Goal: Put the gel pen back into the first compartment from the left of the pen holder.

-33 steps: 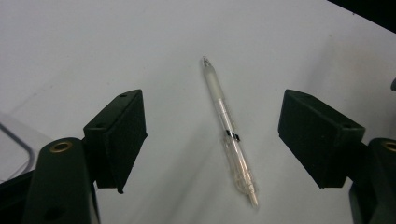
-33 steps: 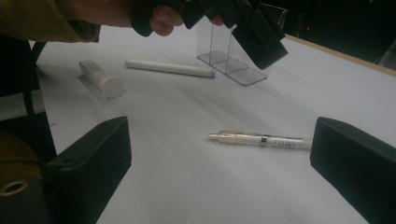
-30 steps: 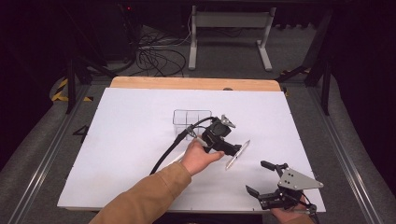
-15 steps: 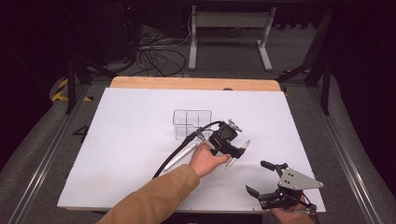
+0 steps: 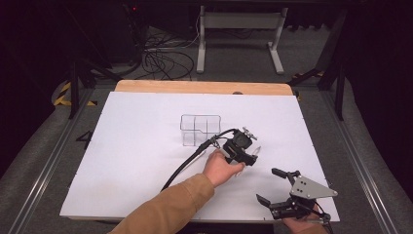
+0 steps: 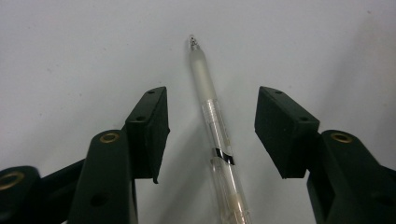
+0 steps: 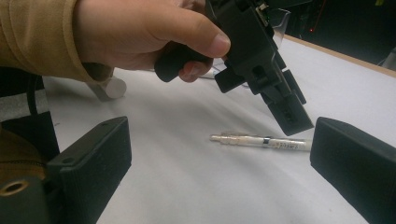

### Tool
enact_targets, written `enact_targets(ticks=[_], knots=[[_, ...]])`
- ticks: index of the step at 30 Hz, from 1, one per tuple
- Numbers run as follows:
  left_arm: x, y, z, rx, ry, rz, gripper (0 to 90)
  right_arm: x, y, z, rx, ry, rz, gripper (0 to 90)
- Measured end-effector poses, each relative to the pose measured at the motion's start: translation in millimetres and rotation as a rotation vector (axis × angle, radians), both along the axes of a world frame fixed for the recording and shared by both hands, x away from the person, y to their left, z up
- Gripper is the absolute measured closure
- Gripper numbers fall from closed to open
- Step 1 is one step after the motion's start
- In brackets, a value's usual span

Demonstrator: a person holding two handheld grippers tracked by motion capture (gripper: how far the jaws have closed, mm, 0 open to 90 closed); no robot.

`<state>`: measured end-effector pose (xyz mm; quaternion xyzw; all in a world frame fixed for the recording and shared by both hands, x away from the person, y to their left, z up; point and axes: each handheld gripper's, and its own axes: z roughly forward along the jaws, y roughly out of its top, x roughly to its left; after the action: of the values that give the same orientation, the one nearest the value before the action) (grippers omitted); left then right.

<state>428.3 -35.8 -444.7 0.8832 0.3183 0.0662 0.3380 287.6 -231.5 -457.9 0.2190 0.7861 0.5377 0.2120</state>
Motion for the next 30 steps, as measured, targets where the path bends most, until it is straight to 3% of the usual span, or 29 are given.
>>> enact_targets(ticks=[5, 20, 30], knots=[[4.4, -1.2, -2.4, 0.002, 0.016, 0.030, 51.1, -0.4, 0.0, 0.2, 0.000, -0.003, 0.000, 5.9], [8.9, -10.3, -11.9, 0.033, 0.072, 0.010, 62.9, -0.2, -0.5, -0.1, -0.002, -0.002, 0.003, 5.9], [9.8, -17.9, -15.0, 0.067, 0.076, 0.020, 73.2, -0.2, -0.5, -0.4, 0.002, 0.000, 0.007, 5.9]])
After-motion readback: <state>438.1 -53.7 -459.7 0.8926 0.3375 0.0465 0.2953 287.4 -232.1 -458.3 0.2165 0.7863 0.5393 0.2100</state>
